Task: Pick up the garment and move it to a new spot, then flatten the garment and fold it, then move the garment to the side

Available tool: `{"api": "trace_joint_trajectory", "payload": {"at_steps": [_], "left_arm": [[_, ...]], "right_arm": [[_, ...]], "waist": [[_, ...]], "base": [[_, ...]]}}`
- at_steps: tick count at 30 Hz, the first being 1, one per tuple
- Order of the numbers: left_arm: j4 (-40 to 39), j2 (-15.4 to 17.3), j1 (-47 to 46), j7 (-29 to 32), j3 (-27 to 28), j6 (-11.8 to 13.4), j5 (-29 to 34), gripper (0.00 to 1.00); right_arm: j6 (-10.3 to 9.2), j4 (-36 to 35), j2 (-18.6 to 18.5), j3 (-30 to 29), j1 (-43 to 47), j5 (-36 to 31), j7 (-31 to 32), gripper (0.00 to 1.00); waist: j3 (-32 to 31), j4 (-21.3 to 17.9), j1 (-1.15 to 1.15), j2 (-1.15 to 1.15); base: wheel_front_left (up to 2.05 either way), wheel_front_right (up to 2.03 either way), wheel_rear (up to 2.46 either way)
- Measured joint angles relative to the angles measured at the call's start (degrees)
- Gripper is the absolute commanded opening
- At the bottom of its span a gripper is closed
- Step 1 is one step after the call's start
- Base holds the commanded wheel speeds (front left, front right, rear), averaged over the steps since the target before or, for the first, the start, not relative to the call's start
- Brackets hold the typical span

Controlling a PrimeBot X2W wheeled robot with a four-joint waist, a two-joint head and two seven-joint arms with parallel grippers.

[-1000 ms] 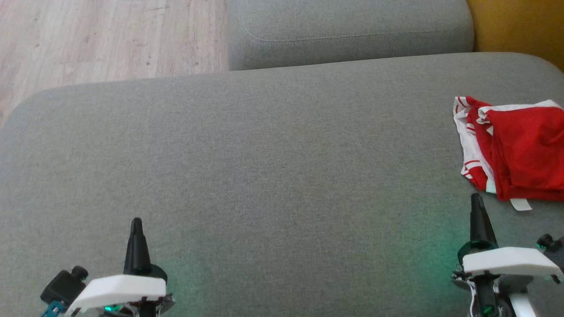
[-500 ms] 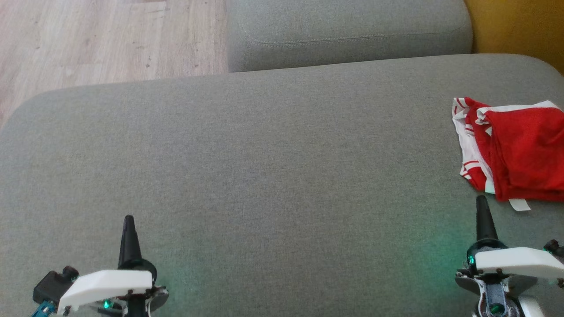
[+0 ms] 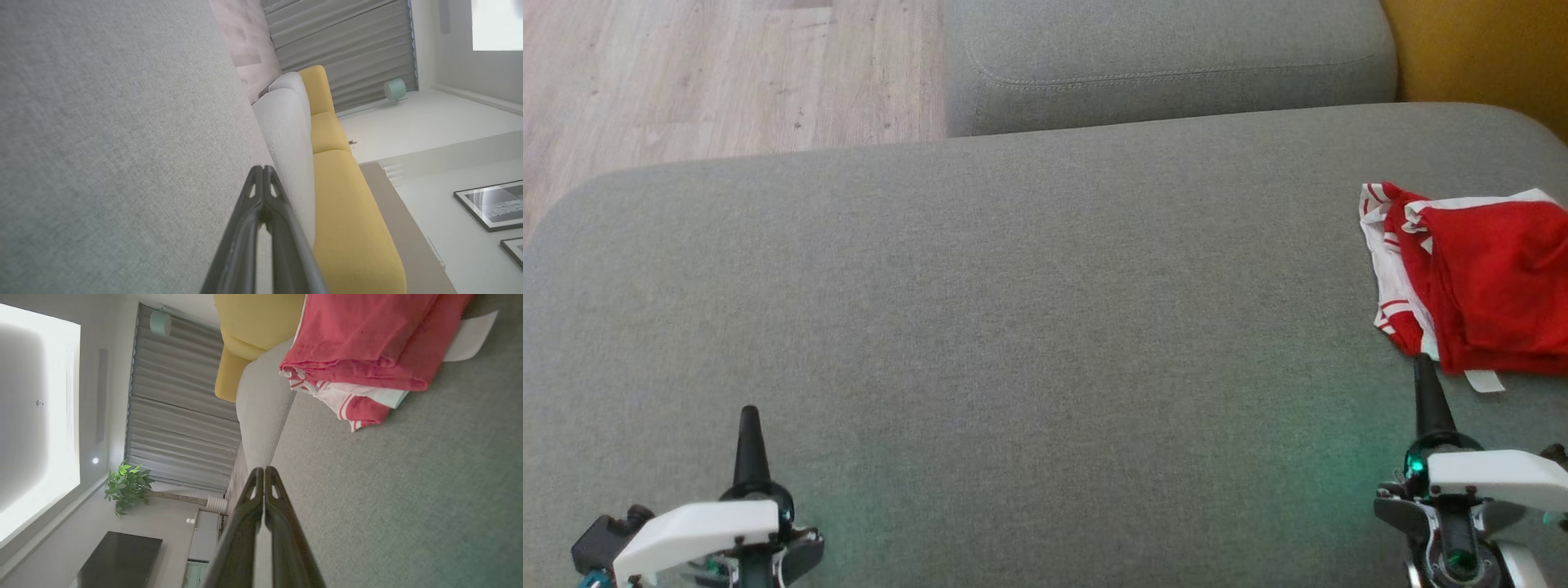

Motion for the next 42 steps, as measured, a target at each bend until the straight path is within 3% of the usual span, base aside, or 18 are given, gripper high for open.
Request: {"api": "trace_joint_trajectory", "payload": {"at_steps": [28,42], "left_arm": [[0.9,0.0,-2.1,4.8,4.0,-0.5,-17.1,0.0],[0.9,-0.1,-2.3,5.1,4.7,-0.5,-17.3,0.0]], "right_arm": [[0.0,-0.2,0.0,-2.5,-1.3,19.6,4.7,0.0],[0.0,-0.2,0.0,-2.7,-1.3,19.8,4.7,0.0]], "waist": [[-0.7,-0.1,0.0,0.0],[-0.7,-0.1,0.0,0.0]], "base": [[0.0,0.0,0.0],[0.0,0.0,0.0]]}}
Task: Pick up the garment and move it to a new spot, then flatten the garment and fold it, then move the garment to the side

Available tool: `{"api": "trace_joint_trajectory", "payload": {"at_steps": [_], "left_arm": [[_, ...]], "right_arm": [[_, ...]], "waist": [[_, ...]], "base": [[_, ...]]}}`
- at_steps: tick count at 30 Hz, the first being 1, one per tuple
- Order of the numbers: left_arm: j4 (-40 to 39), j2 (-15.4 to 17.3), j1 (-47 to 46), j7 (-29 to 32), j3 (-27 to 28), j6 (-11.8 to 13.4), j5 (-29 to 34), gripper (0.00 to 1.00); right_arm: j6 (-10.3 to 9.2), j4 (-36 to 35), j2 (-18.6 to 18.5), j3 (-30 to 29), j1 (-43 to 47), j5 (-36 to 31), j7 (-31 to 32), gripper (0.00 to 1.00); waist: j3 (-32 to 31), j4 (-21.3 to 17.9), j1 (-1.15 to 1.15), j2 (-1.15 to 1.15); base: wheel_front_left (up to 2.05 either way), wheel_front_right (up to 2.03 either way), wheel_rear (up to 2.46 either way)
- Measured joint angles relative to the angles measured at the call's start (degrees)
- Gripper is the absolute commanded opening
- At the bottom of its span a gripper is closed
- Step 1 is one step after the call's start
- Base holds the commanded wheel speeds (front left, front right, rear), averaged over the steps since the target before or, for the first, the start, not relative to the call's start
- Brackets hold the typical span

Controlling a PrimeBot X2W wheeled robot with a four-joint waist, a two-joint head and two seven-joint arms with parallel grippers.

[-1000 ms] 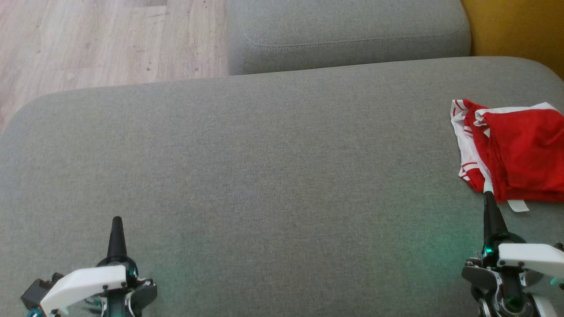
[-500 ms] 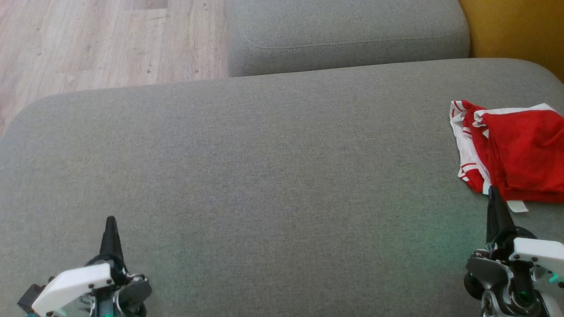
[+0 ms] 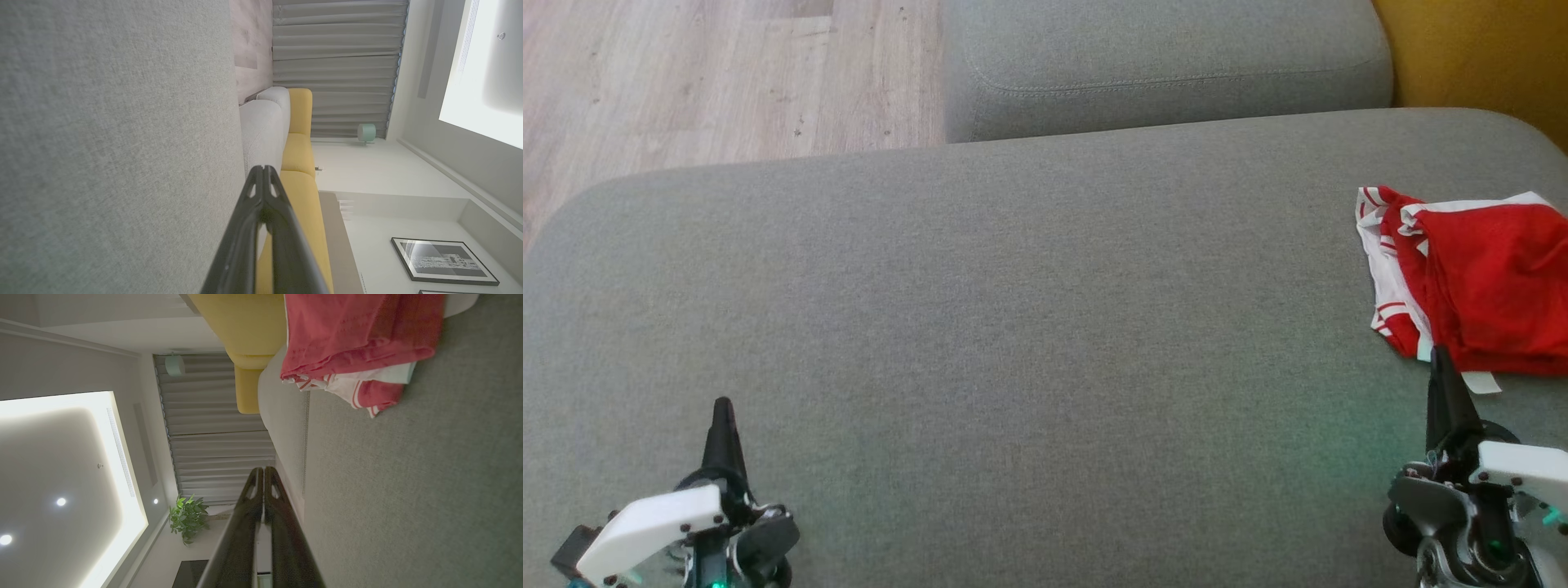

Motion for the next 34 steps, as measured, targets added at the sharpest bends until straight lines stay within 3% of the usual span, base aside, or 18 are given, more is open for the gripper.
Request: {"api": "trace_joint_trajectory", "payload": {"at_steps": [34], "left_arm": [[0.0,-0.2,0.0,0.5,0.5,0.0,0.0,0.0]], "right_arm": [[0.0,0.0,0.1,-0.5,0.0,0.0,0.7,0.0]], "waist": [[0.0,0.0,0.0,0.0]], "base": [[0.0,0.0,0.0]]}}
